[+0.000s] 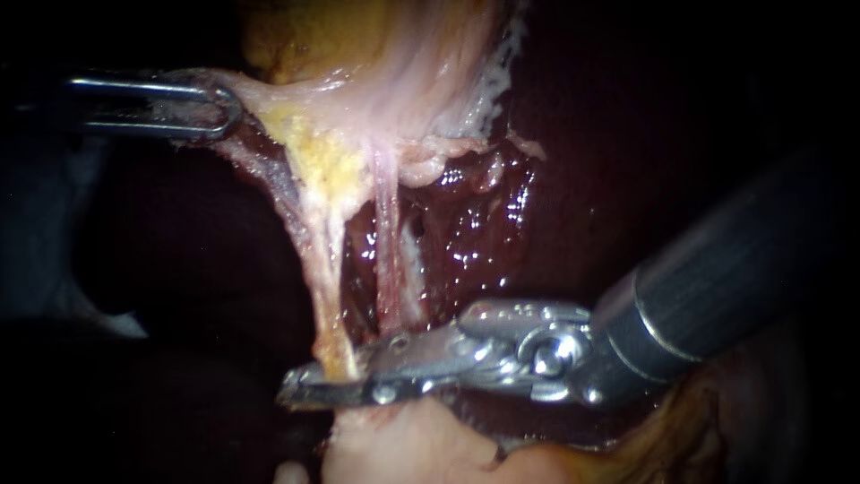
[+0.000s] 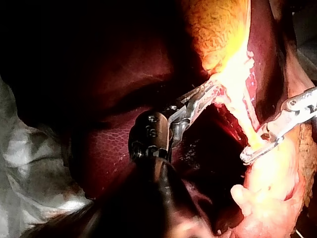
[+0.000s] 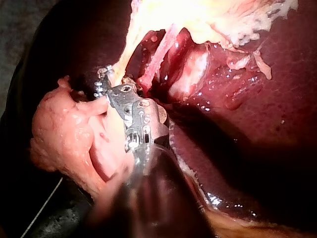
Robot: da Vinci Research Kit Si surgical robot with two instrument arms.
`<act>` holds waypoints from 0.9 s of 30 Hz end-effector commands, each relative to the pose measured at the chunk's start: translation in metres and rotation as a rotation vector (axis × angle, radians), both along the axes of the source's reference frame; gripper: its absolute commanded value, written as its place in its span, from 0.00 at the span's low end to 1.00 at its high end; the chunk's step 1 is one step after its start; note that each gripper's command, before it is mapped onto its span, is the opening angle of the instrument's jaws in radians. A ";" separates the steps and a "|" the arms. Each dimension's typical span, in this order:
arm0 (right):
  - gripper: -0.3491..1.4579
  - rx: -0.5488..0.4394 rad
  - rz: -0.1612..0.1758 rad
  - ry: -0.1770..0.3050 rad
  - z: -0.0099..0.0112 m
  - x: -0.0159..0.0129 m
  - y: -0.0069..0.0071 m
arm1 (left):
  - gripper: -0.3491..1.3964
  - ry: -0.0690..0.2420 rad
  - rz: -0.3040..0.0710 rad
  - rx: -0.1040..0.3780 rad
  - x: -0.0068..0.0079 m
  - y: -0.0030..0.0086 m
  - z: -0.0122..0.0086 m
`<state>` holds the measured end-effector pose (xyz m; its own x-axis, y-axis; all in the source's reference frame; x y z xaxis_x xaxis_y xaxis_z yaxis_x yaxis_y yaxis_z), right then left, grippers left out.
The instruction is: Going back first clip left tube
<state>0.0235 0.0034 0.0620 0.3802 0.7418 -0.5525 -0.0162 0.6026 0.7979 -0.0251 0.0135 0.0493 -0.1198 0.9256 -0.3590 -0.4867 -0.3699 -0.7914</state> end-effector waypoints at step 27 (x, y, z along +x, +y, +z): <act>0.44 -0.277 0.000 0.077 0.0037 0.0002 0.0002 | 0.00 0.000 0.000 0.001 0.0002 0.0000 -0.0003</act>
<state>0.0234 0.0035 0.0658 0.3286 0.5477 -0.7694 0.0420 0.8054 0.5913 -0.0249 0.0135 0.0490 -0.1193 0.9261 -0.3578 -0.4875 -0.3686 -0.7915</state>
